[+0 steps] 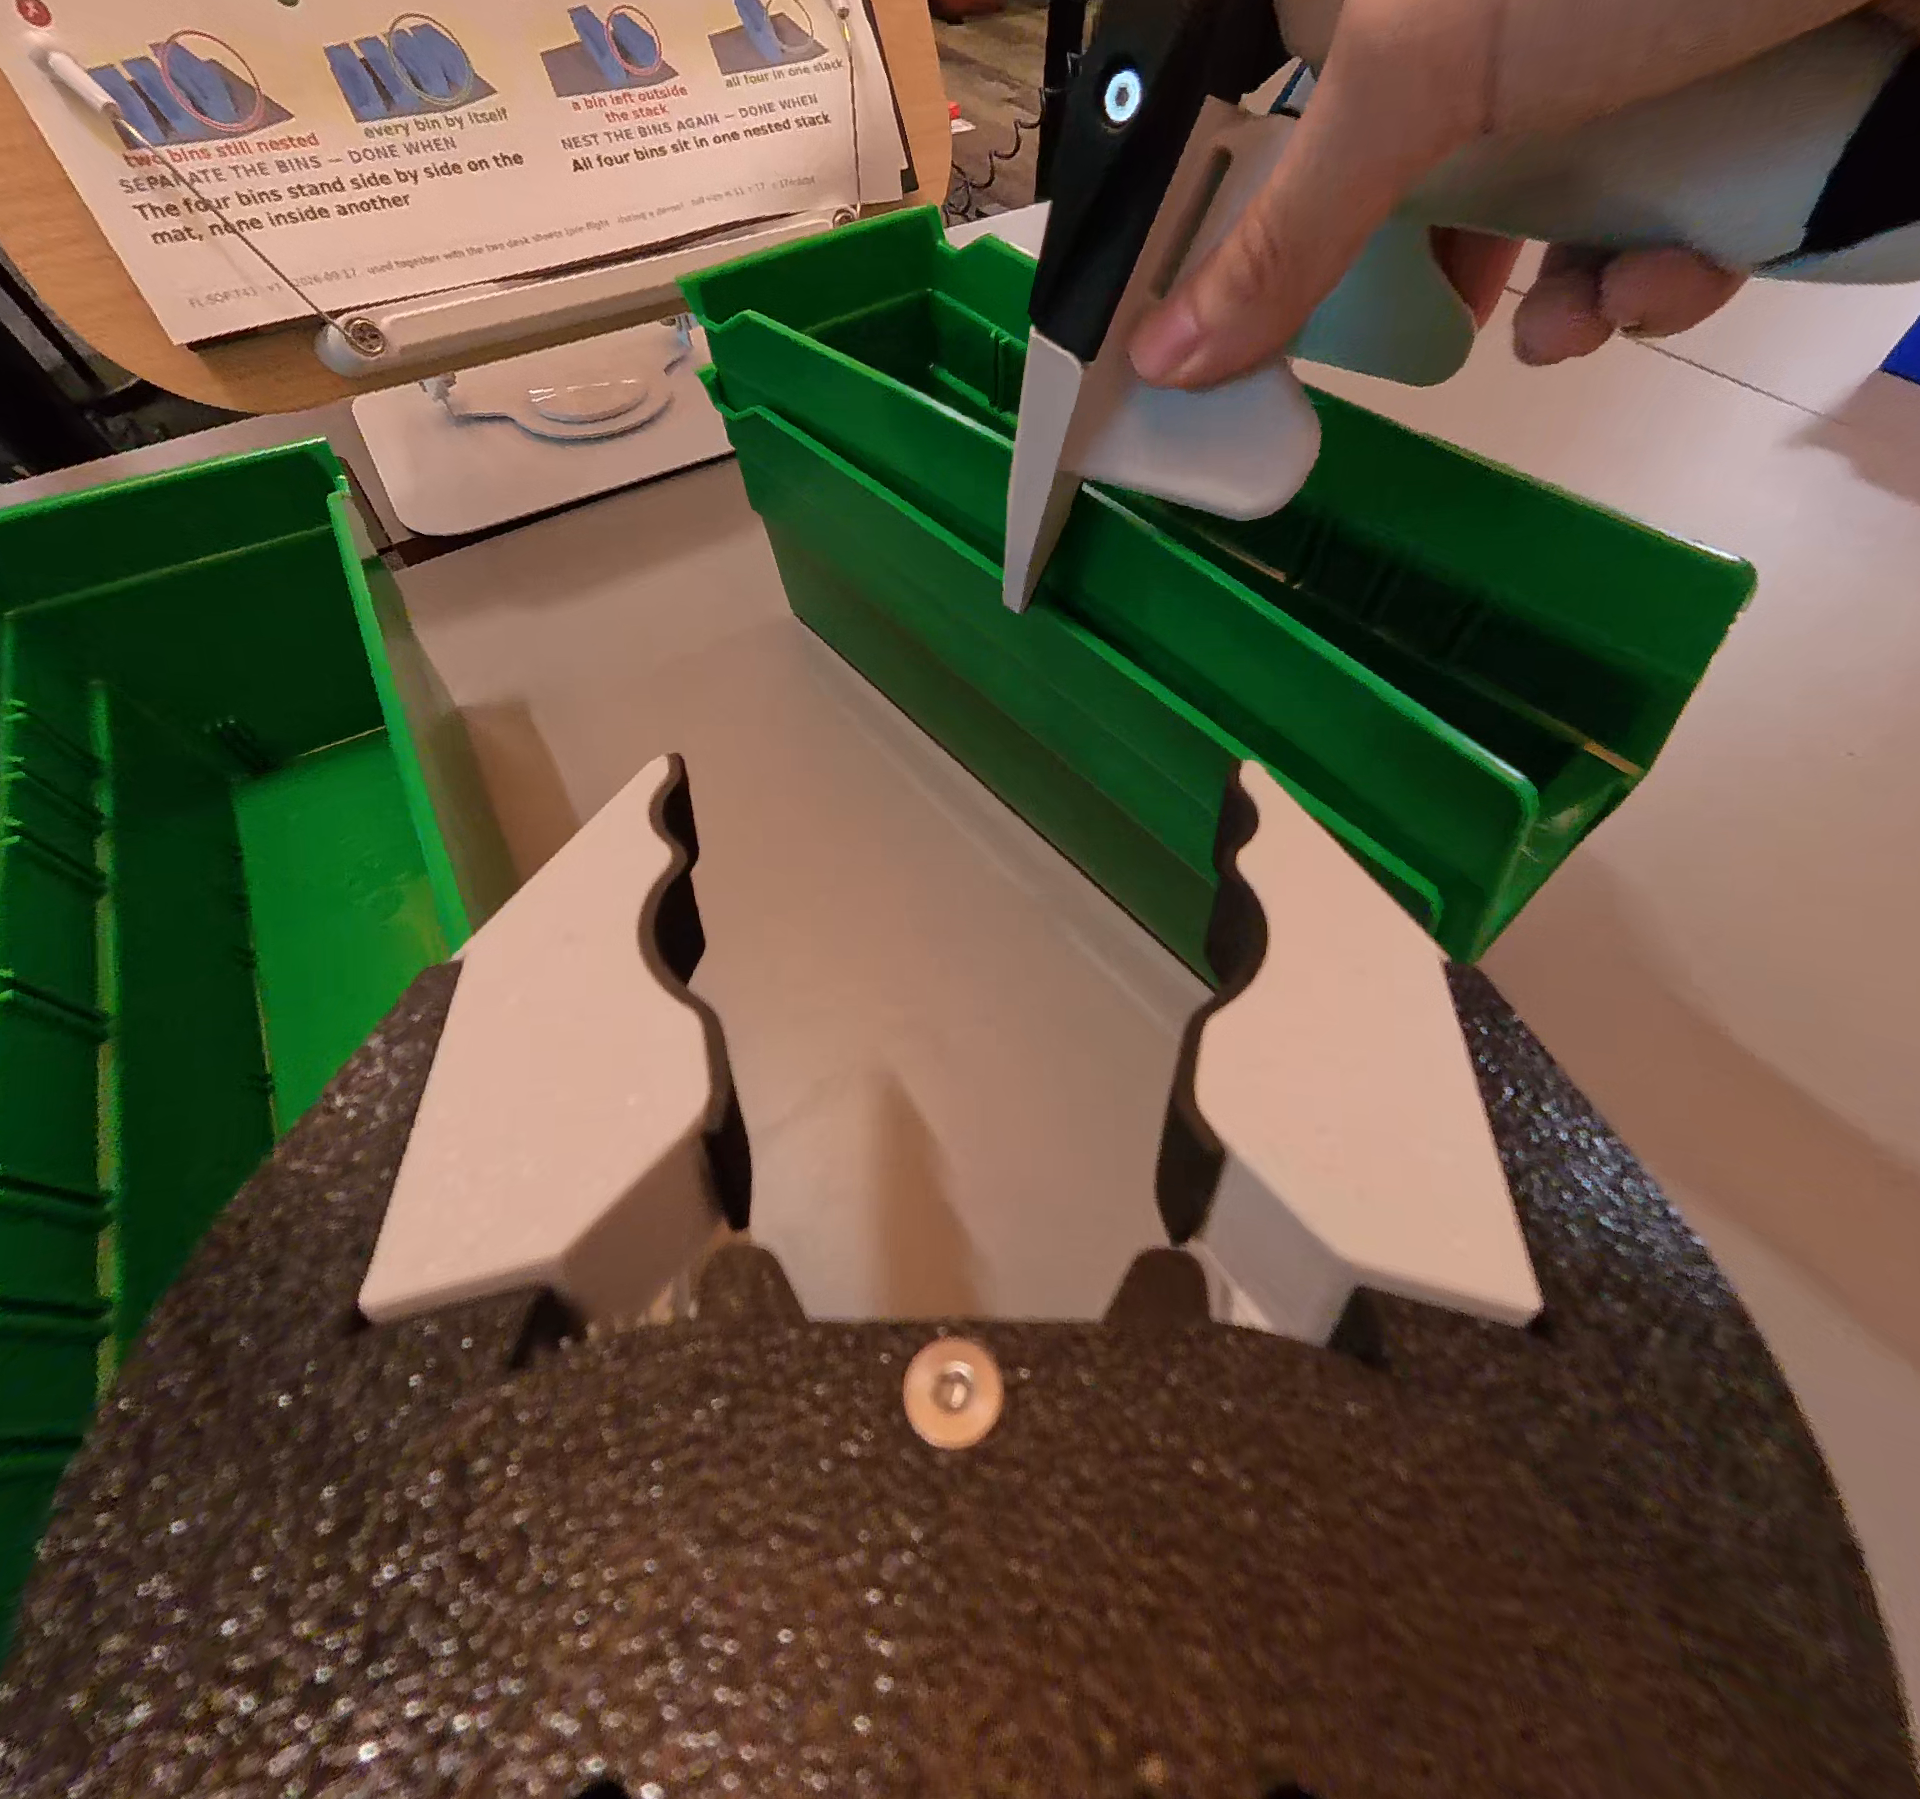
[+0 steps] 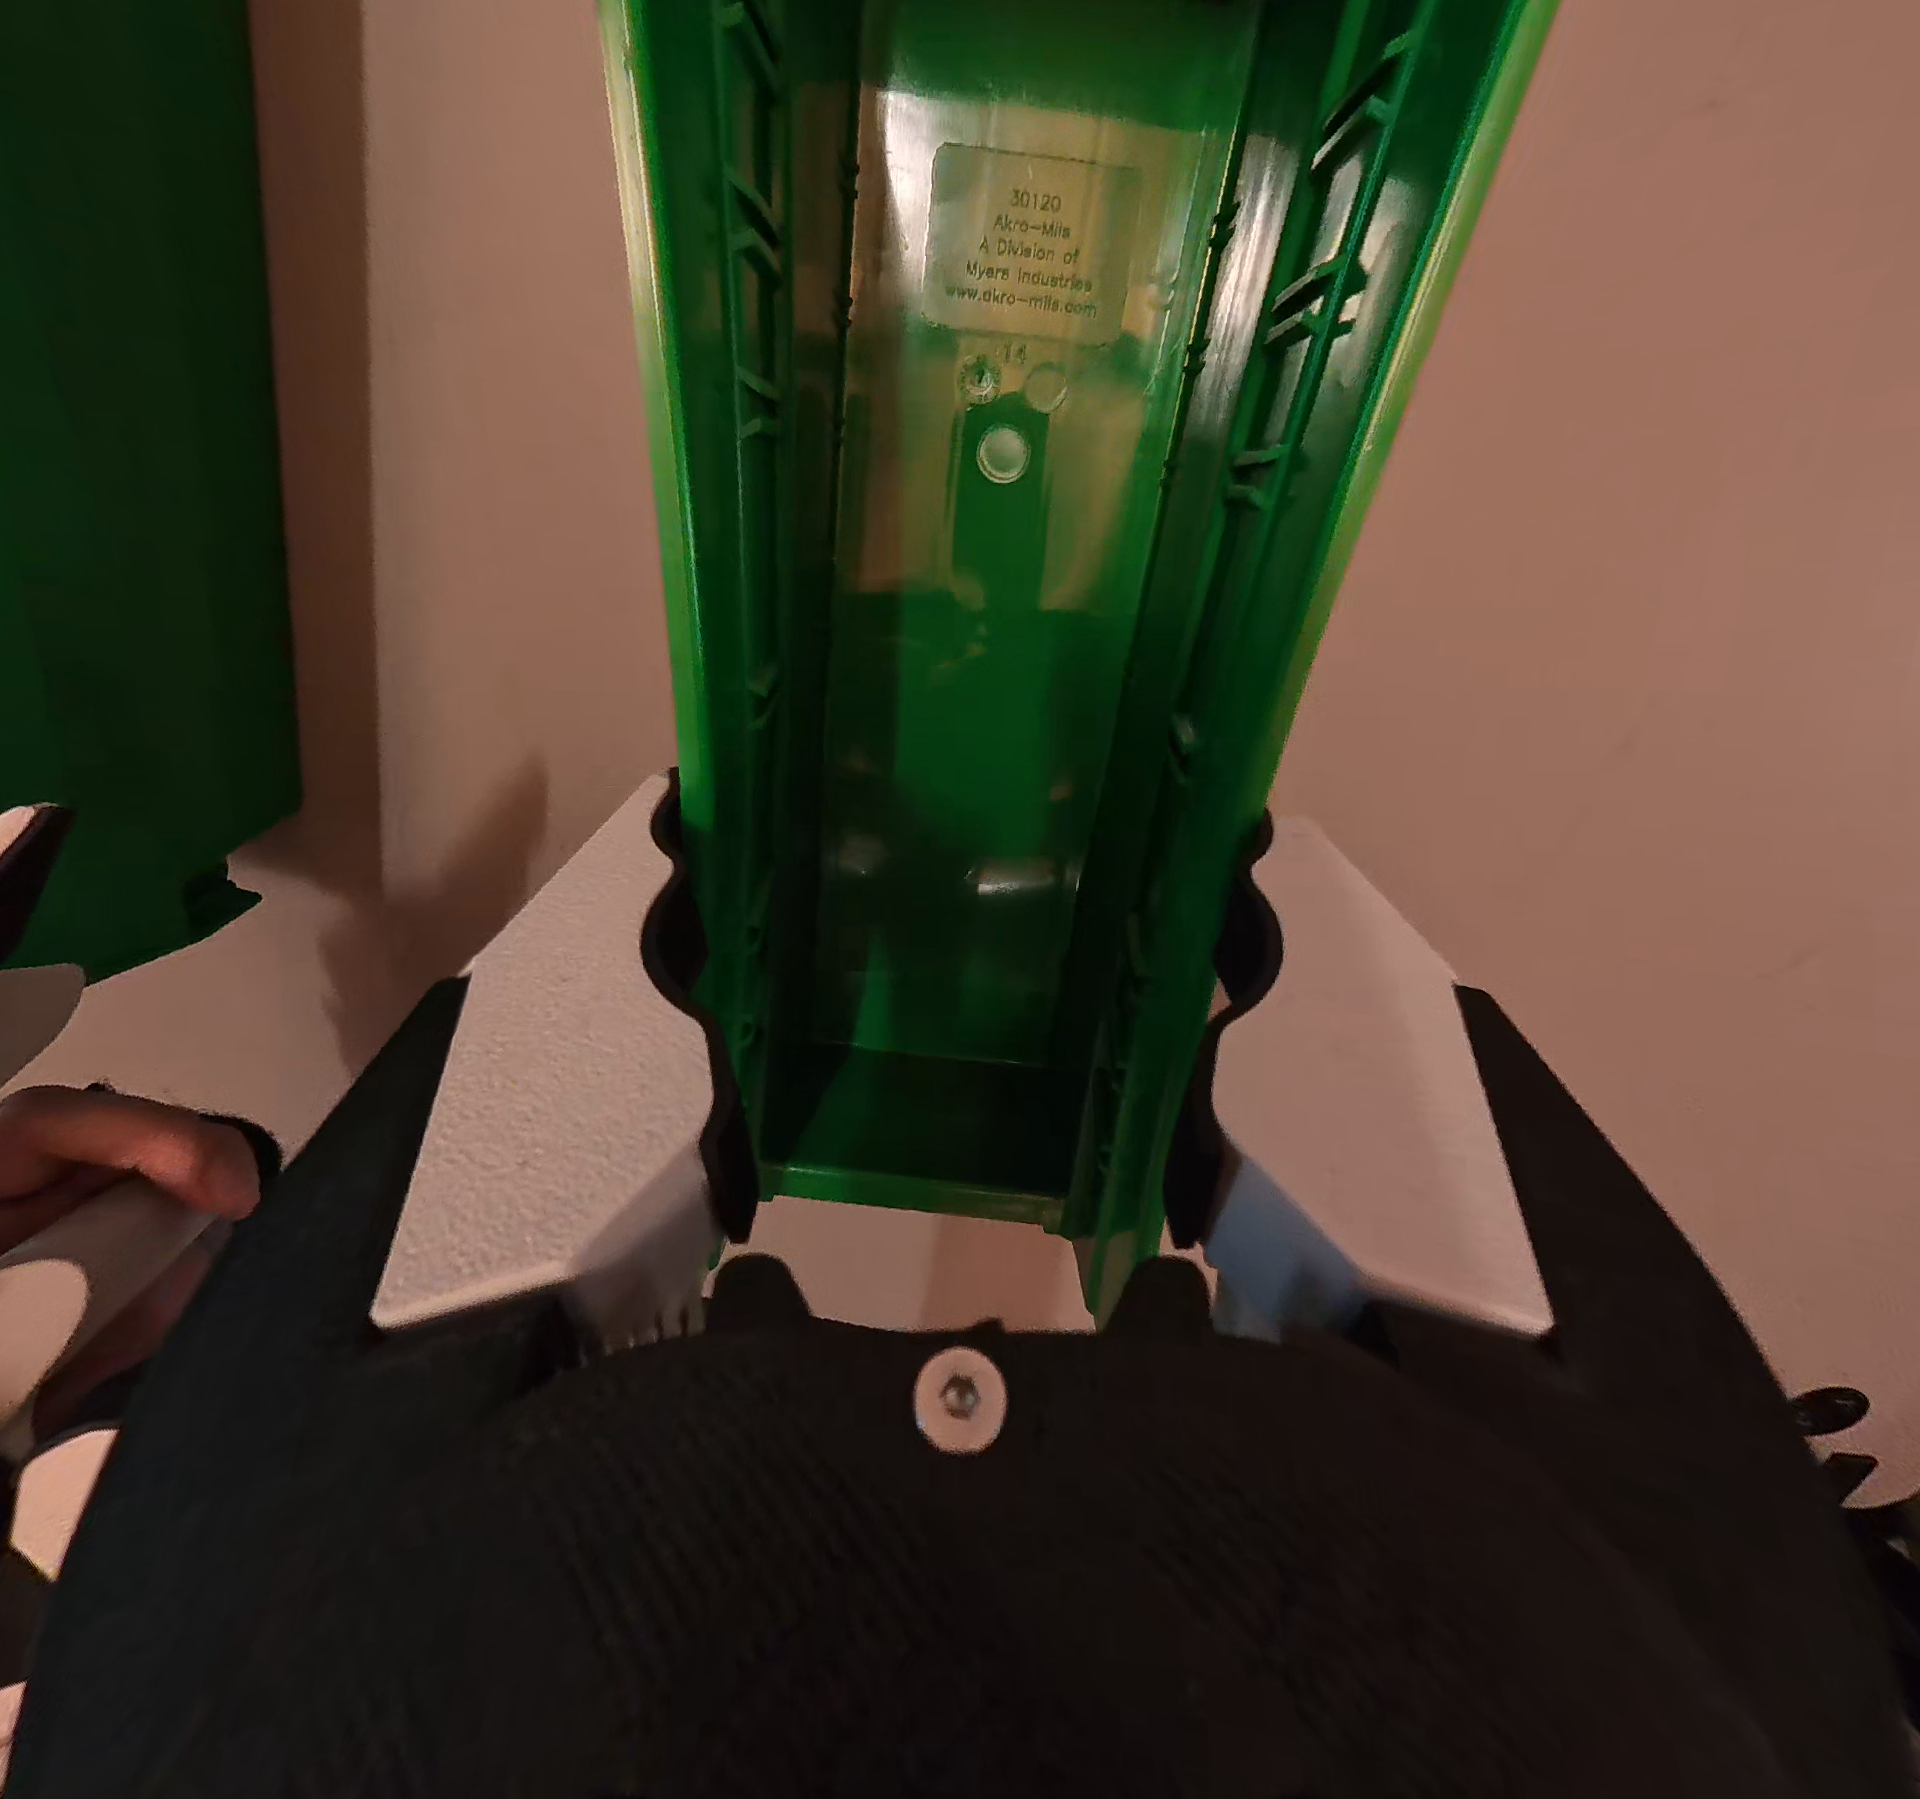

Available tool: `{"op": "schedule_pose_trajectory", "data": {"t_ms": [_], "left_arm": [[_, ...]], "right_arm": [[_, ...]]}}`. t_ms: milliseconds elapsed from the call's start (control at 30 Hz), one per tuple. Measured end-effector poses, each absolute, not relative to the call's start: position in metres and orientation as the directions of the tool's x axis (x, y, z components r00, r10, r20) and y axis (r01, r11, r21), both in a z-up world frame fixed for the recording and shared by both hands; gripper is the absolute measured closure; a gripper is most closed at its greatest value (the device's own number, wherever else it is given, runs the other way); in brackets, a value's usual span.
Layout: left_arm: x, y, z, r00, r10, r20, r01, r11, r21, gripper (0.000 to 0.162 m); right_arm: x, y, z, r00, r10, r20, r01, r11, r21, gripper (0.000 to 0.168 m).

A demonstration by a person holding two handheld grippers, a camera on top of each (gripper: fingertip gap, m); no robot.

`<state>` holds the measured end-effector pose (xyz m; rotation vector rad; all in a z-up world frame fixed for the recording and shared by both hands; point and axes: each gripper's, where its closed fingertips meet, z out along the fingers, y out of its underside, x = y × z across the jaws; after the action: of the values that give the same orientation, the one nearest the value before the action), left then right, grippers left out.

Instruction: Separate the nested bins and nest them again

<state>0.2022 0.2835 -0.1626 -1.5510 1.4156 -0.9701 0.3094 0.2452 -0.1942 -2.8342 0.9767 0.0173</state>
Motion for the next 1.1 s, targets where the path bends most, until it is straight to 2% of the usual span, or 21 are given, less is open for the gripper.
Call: {"op": "schedule_pose_trajectory", "data": {"t_ms": [500,633,1100], "left_arm": [[0.202,0.283,-0.163,0.074,-0.997,0.038,-0.377,-0.063,-0.924,0.064],[0.203,0.282,-0.161,0.072,-0.996,0.044,-0.373,-0.068,-0.926,0.064],[0.203,0.278,-0.162,0.059,-0.997,0.050,-0.377,-0.068,-0.924,0.064]], "right_arm": [[0.316,0.253,-0.173,0.778,-0.613,-0.133,-0.628,-0.758,-0.177,0.069],[0.313,0.249,-0.178,0.789,-0.602,-0.124,-0.614,-0.775,-0.151,0.069],[0.322,0.246,-0.169,0.772,-0.624,-0.124,-0.635,-0.750,-0.184,0.067]]}}
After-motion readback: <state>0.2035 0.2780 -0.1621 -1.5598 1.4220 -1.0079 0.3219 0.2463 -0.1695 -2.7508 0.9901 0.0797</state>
